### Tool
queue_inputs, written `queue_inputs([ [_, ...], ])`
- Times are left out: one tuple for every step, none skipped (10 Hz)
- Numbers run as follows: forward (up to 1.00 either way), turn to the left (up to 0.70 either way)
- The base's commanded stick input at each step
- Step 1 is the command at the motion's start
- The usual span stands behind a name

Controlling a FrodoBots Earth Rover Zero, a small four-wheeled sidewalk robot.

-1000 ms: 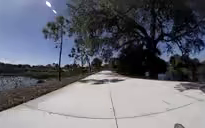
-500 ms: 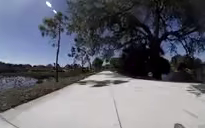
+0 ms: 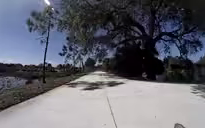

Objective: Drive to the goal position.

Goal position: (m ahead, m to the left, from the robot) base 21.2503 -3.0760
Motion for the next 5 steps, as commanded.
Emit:
queue_inputs([
  [1.00,0.00],
  [1.00,0.00],
  [1.00,0.00],
  [1.00,0.00],
  [1.00,0.00],
])
